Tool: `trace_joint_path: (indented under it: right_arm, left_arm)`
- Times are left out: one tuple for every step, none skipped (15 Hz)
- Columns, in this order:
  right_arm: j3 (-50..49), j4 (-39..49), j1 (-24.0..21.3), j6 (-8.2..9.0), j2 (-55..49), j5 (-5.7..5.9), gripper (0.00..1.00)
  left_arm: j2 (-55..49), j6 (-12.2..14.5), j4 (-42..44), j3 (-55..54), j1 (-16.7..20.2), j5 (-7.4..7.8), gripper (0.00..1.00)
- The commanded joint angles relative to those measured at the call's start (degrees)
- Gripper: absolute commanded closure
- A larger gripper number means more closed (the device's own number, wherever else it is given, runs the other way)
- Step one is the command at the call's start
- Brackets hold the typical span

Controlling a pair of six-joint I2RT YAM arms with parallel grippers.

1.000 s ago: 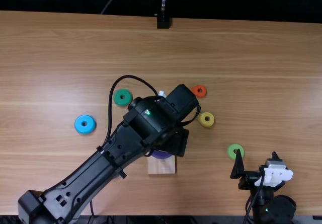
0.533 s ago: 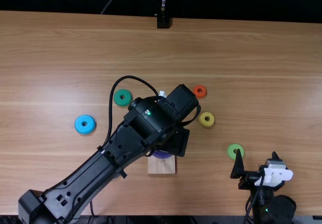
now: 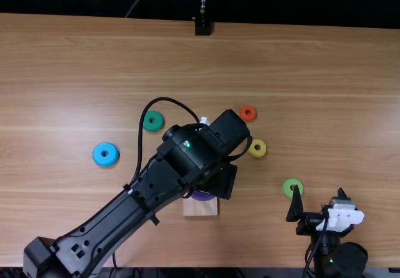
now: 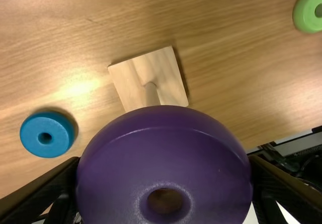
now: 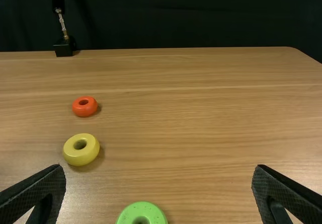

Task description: Build the Hanoi tower: stack the rings onto the peg from bottom to top in this color order: purple, dark blue, light blue, dark green, light green, yellow, orange.

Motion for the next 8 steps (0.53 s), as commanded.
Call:
trace_joint_path:
  right_arm:
    - [-3.6,-3.4,0.5,0.31,-0.7,1.76,0.00]
    - [-3.6,-3.4,0.5,0.31,-0.7,1.76,0.00]
    - [-3.6,-3.4,0.5,0.31,-0.7,1.65,0.00]
    - [-3.6,-3.4,0.5,0.31,-0.7,1.65,0.00]
    - [-3.6,-3.4,0.5,0.31,-0.7,1.65,0.00]
    - [-3.6,-3.4,0.5,0.31,-0.7,1.76,0.00]
    - [-3.6,-3.4,0.5,0.31,-0.7,1.65,0.00]
    - [-3.6,-3.4,0.5,0.31,-0.7,1.76,0.00]
  left_arm:
    - [-0.7,-0.4,-0.2,-1.1,-0.8,-0.16,1.00]
    - [-0.7,-0.4,-0.2,-1.1,-0.8,-0.05,1.00]
    - [-0.7,-0.4,-0.2,-1.1,-0.8,0.06,1.00]
    - [-0.7,-0.4,-0.2,-1.3,-0.8,0.06,1.00]
    - [-0.7,-0.3,-0.2,-1.3,-0.7,0.06,1.00]
    - [-0.7,-0.1,-0.2,-1.3,-0.7,0.16,0.83]
    - [-0.8,0.0,-0.2,-1.5,-0.7,0.37,0.47]
    - [-0.8,0.0,-0.3,-1.6,-0.6,0.37,0.13]
